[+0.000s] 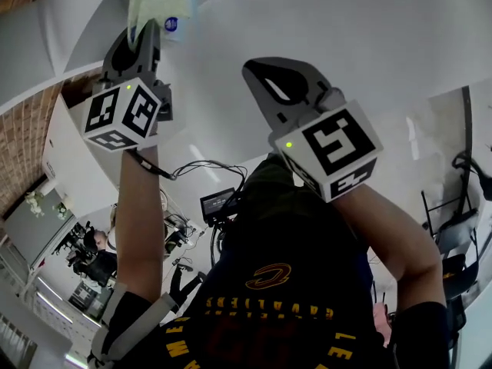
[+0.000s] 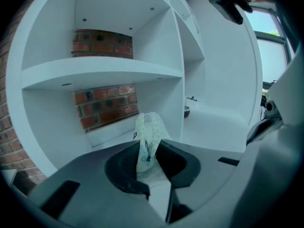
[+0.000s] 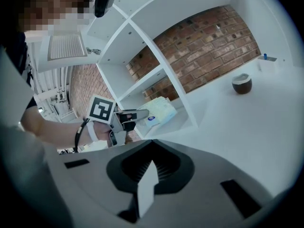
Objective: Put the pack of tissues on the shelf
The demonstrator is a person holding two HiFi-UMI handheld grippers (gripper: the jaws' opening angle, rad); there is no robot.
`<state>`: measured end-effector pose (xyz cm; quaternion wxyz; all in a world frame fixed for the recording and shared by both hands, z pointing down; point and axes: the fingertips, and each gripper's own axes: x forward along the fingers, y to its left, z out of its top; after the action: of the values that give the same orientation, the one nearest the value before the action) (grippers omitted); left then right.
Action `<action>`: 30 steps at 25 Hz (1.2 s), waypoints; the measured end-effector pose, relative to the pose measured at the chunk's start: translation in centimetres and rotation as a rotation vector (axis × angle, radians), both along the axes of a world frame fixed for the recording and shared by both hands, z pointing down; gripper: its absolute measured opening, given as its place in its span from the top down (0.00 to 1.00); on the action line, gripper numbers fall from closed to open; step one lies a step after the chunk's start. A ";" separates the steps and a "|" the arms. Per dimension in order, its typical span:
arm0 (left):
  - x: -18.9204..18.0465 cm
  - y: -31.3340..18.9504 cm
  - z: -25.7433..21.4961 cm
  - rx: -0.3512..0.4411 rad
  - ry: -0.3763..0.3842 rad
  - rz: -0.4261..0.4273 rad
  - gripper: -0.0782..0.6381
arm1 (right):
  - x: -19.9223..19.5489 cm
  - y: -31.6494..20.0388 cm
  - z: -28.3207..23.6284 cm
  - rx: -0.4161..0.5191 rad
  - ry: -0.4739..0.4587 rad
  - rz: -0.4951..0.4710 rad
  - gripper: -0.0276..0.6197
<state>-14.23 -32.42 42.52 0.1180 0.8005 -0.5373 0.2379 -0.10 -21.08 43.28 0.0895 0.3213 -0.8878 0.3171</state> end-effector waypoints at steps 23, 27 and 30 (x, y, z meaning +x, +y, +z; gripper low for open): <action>-2.2 -8.8 4.0 0.021 -0.059 -0.027 0.81 | 0.9 0.7 1.3 -0.047 0.017 0.002 0.97; -1.9 -8.9 5.1 0.013 -0.058 0.001 0.81 | 0.9 1.1 1.3 -0.054 0.021 -0.006 0.97; -2.0 -8.7 5.8 -0.016 -0.095 0.023 0.81 | 0.8 1.4 1.5 -0.057 0.022 -0.009 0.97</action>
<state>-16.25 -41.12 48.36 0.0959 0.7936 -0.5310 0.2811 0.71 -19.69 44.74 0.1097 0.3183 -0.8788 0.3382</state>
